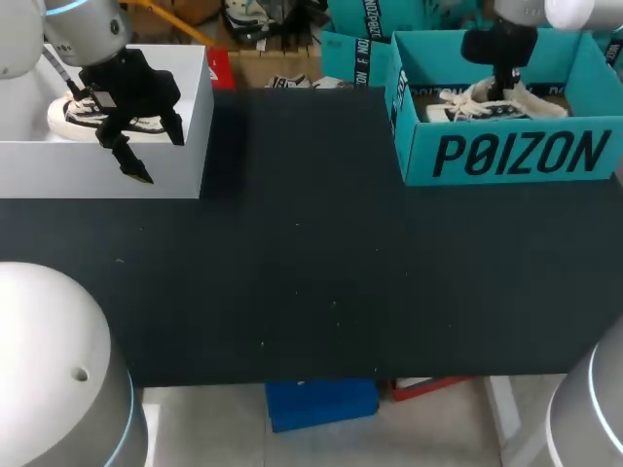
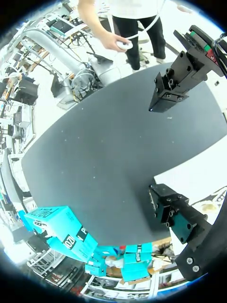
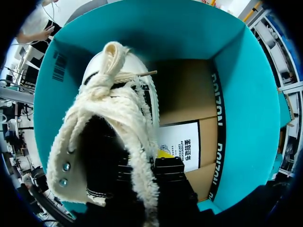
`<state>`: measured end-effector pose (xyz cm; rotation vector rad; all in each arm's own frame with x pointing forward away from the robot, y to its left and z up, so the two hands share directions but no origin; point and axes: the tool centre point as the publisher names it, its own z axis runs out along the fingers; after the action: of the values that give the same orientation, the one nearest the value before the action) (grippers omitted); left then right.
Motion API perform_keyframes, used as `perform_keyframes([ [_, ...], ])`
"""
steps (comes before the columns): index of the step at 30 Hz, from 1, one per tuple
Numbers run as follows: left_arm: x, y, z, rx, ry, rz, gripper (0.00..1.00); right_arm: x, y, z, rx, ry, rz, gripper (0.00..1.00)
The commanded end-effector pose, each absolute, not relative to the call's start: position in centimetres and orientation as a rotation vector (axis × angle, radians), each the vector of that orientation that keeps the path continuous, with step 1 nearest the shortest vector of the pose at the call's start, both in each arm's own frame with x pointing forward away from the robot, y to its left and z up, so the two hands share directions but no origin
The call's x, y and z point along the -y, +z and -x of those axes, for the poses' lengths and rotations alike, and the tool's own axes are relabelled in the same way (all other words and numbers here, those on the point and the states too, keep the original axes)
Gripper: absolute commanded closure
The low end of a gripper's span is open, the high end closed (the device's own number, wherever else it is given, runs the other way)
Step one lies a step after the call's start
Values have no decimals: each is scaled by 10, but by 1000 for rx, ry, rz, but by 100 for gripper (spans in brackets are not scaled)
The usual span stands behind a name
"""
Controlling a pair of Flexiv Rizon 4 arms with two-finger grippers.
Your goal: Take the shoe out of the shoebox, open the shoe tongue, remove and reinsert the insole, then place the shoe into the shoebox
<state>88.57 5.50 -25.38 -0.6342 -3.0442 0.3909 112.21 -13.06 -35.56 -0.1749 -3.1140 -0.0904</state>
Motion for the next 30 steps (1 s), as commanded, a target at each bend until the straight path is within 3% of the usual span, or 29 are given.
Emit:
perform_keyframes([
  [1,-55,-253,-885,3046,386,633,0,128,-365,-1127,3102,-103,177,100],
  [11,-55,-253,-885,3046,386,633,0,129,-381,-1123,3091,-64,148,100],
  [14,-55,-253,-885,3046,386,633,0,128,-382,-1122,3078,-58,138,36],
  [15,-55,-253,-885,3046,386,633,0,128,-382,-1121,3075,-55,139,0],
  [30,-55,-253,-885,3046,386,633,0,134,-345,-1128,3092,-28,156,0],
])
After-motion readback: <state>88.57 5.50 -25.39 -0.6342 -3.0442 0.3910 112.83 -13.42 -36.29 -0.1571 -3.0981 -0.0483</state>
